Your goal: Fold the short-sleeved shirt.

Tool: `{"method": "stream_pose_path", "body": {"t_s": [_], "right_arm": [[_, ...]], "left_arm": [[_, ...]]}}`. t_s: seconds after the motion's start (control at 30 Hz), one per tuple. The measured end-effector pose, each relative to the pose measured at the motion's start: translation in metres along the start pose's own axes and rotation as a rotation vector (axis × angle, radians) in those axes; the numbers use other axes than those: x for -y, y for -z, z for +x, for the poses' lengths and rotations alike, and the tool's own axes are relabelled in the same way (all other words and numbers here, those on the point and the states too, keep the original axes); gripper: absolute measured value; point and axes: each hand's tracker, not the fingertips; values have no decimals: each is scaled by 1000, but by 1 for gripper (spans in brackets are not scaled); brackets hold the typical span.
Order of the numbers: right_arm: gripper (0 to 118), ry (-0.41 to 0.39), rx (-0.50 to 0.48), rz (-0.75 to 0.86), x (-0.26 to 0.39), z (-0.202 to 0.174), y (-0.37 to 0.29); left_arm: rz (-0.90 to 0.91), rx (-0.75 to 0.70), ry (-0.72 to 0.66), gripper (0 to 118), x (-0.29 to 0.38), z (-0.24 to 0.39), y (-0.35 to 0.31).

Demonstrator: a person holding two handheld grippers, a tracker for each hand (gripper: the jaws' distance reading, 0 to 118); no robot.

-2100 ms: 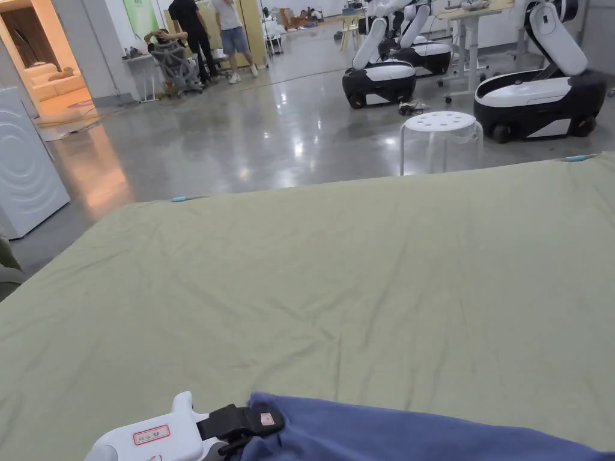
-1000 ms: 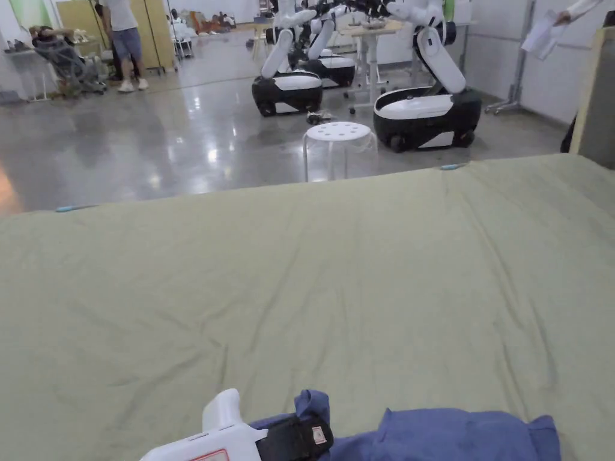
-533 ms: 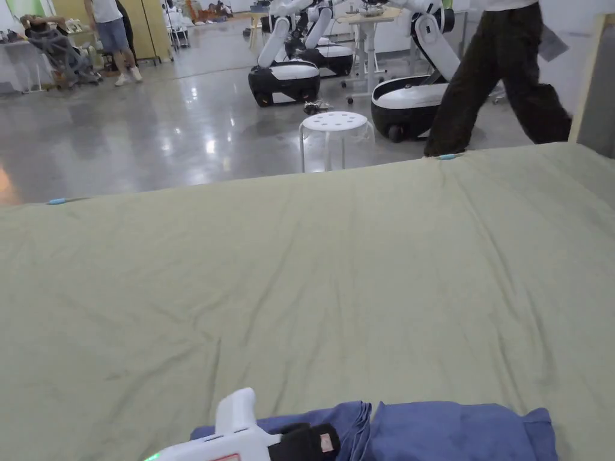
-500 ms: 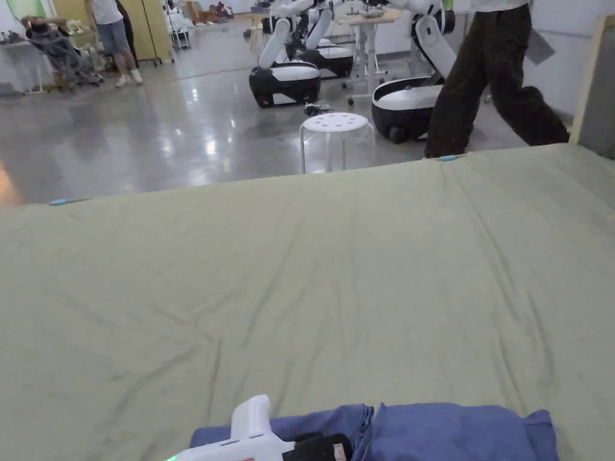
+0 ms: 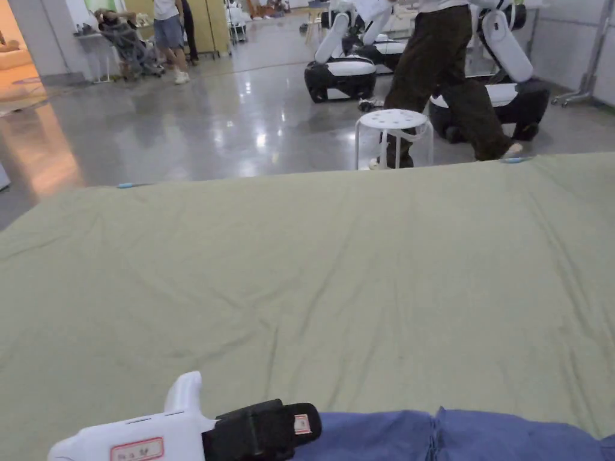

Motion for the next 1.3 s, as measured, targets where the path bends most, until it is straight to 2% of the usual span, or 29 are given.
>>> {"method": "stream_pose_path", "body": {"t_s": [0.1, 0.23, 0.3, 0.33, 0.37, 0.43, 0.5, 0.57, 0.67, 0.8, 0.9, 0.97, 1.07, 1.2, 1.27, 1.3], "right_arm": [[0, -13, 0, -6, 2, -2, 0], [0, 9, -13, -15, 7, -2, -2], [0, 5, -8, -19, 8, -3, -6], [0, -4, -2, -22, 7, -4, -7], [0, -16, 6, -23, 7, -4, -9], [0, -48, 26, -19, 5, -5, -14], [0, -57, 27, -19, 4, -3, -18], [0, -56, 30, -17, 5, -1, -20], [0, -15, 14, -14, 4, 4, -17], [0, 23, -26, -4, 5, 10, -11], [0, 34, -44, -1, 7, 12, -7], [0, 45, -49, 2, 8, 14, -6], [0, 66, -58, 8, 9, 15, -11], [0, 55, -35, 31, 7, 18, -25], [0, 59, -14, 40, 8, 22, -30], [0, 59, -4, 42, 9, 25, -31]], "left_arm": [[18, -91, -107, 65, -9, -48, -28], [9, 15, -331, 65, 1, -100, -7], [-34, 136, -403, 50, 13, -116, 23], [-12, 217, -420, 36, 16, -117, 31], [1, 235, -426, 12, 20, -115, 41], [-2, 151, -418, 11, 23, -112, 55], [17, 161, -366, 10, 22, -103, 51], [56, 112, -347, 10, 16, -94, 37], [75, 164, -306, 10, 5, -73, -7], [146, 73, -124, 10, -20, -32, -86], [146, 42, -106, 10, -27, 0, -103], [136, 4, -30, 10, -20, 27, -82], [92, 25, 39, 10, -1, 62, -16], [-68, 24, 5, 10, 21, 69, 94], [-168, -86, -1, 13, 34, 75, 130], [-185, -104, 17, 19, 38, 75, 141]]}}
